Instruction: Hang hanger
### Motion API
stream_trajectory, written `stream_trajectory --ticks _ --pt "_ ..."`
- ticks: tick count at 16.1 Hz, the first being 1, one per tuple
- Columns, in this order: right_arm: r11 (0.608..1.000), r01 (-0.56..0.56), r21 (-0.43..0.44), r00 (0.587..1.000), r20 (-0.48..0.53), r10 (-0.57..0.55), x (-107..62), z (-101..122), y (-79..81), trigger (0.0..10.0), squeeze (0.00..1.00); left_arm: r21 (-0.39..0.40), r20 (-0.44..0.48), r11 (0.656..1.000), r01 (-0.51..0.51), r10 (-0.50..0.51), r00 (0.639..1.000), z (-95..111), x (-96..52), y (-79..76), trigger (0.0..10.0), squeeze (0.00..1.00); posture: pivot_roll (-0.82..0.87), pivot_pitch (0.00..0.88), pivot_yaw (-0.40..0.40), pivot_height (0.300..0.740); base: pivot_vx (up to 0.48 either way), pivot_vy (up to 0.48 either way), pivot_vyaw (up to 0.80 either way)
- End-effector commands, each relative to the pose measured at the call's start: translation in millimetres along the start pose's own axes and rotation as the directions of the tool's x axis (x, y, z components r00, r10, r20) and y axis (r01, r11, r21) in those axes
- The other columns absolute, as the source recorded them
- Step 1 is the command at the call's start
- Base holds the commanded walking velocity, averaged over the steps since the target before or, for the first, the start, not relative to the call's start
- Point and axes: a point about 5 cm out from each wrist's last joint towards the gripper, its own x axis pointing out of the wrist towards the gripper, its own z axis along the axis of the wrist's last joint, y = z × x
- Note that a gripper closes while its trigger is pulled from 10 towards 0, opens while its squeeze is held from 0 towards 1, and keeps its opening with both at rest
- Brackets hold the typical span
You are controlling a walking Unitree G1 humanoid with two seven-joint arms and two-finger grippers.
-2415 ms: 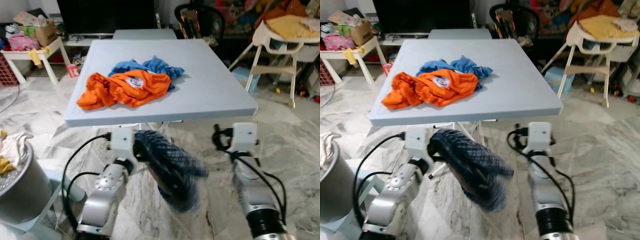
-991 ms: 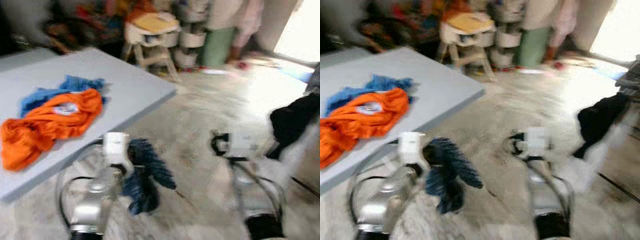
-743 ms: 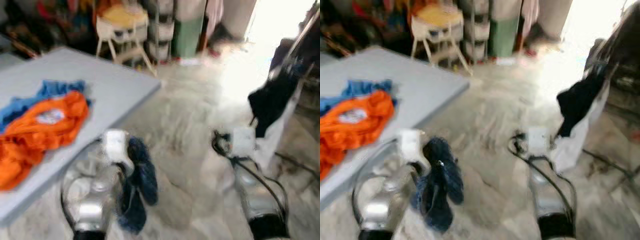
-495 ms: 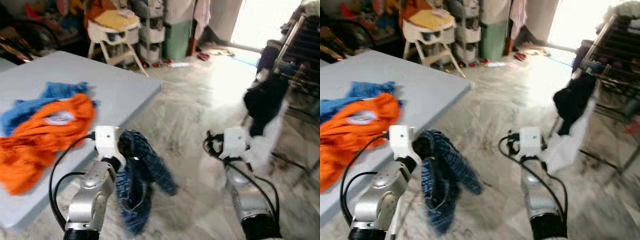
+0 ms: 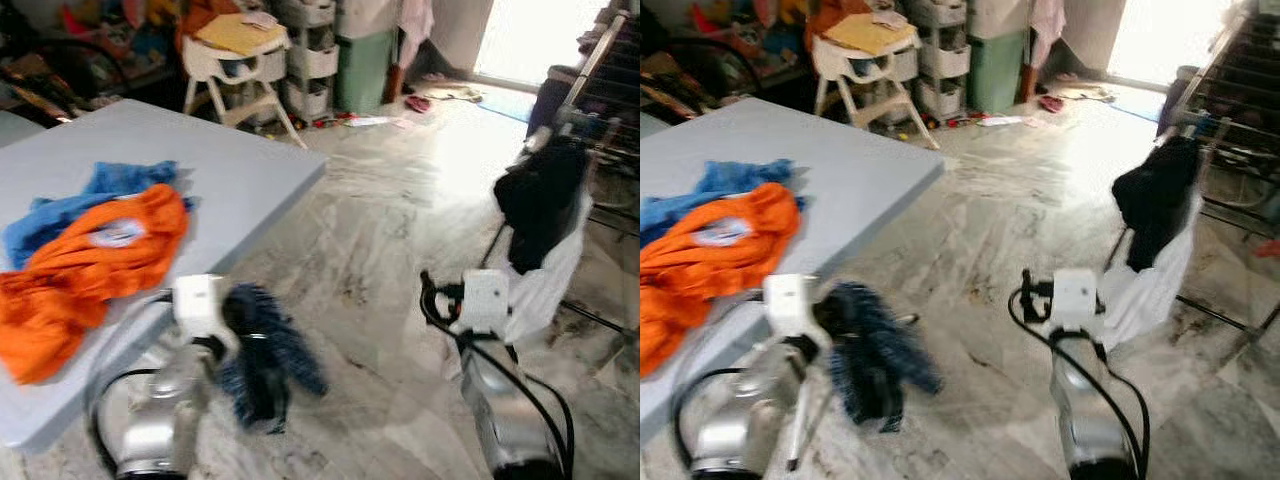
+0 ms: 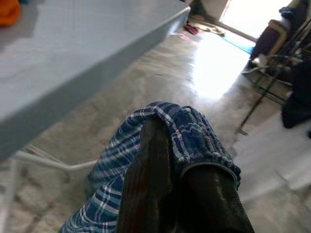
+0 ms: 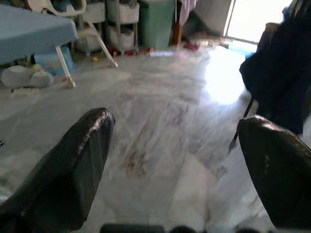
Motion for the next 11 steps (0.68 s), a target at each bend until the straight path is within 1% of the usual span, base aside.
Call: stream_trajectory --ticks 1,3,4,5,6,7,8,10,11 --pt "1.000 0.011 0.010 1.000 0.014 -0.011 -1.7 4.3 -4.5 10.0 0.00 0.000 0.011 0.999 0.033 -0.033 0.999 2.2 3.8 -6.8 10.0 0.00 -0.13 0.000 0.040 0.740 0.000 -0.401 0.00" --pt "0.999 0.046 -0.010 0.999 0.001 -0.046 -4.5 1.4 -9.9 10.0 0.00 0.002 0.008 0.999 0.045 -0.045 0.999 2.0 6.2 -9.2 10.0 0.00 -0.14 0.000 0.048 0.740 0.000 -0.399 0.00" --pt "0.999 0.051 -0.007 0.999 -0.005 -0.051 -5.2 0.2 -10.9 10.0 0.00 -0.002 0.010 0.999 0.051 -0.051 0.999 2.8 8.5 -11.7 10.0 0.00 -0.14 0.000 0.049 0.740 0.000 -0.401 0.00" --pt "0.997 0.073 -0.031 0.997 -0.008 -0.073 -5.2 -0.2 -12.0 10.0 0.00 -0.006 0.011 0.998 0.059 -0.059 0.998 2.7 10.1 -14.6 10.0 0.00 -0.14 0.000 0.051 0.740 0.000 -0.368 0.00" --pt "0.997 0.065 -0.047 0.998 0.008 -0.064 -4.7 1.3 -11.0 10.0 0.00 -0.008 0.009 0.998 0.069 -0.069 0.998 1.4 11.2 -17.1 10.0 0.00 -0.15 0.000 0.052 0.740 0.000 -0.368 0.00" --pt "0.999 0.042 -0.033 0.999 0.016 -0.042 -4.5 2.0 -9.2 10.0 0.00 -0.008 0.008 0.998 0.070 -0.070 0.998 1.1 11.2 -17.4 10.0 0.00 -0.15 0.000 0.052 0.740 0.000 -0.368 0.00" --pt "0.998 0.031 -0.045 0.999 0.028 -0.030 -4.3 3.4 -6.8 10.0 0.00 -0.012 0.007 0.997 0.073 -0.073 0.997 0.6 11.7 -18.6 10.0 0.00 -0.15 0.000 0.051 0.740 0.000 -0.322 0.00" --pt "1.000 0.006 -0.028 1.000 0.027 -0.005 -5.1 3.9 -5.1 10.0 0.00 -0.015 0.008 0.997 0.073 -0.073 0.997 0.6 12.3 -17.8 10.0 0.00 -0.16 0.000 0.051 0.740 0.000 -0.322 0.00" --pt "1.000 -0.012 0.001 1.000 0.008 0.012 -6.3 2.9 -4.3 10.0 0.00 -0.017 0.008 0.997 0.073 -0.072 0.997 0.3 12.4 -17.4 10.0 0.00 -0.16 0.000 0.051 0.740 0.000 -0.322 0.00"
